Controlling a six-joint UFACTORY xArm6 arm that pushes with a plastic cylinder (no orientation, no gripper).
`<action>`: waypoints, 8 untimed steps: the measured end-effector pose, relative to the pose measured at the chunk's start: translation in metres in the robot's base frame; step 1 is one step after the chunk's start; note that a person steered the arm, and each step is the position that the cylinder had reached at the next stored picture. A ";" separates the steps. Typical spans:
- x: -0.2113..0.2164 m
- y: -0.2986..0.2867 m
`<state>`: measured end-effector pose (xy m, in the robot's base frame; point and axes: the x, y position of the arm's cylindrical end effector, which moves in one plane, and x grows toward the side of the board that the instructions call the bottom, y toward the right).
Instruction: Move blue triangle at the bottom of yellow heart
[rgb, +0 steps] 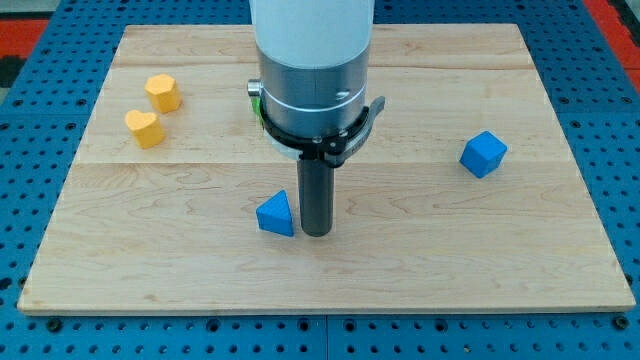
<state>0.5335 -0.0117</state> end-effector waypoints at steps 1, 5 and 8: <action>-0.005 -0.049; -0.066 -0.126; -0.078 -0.103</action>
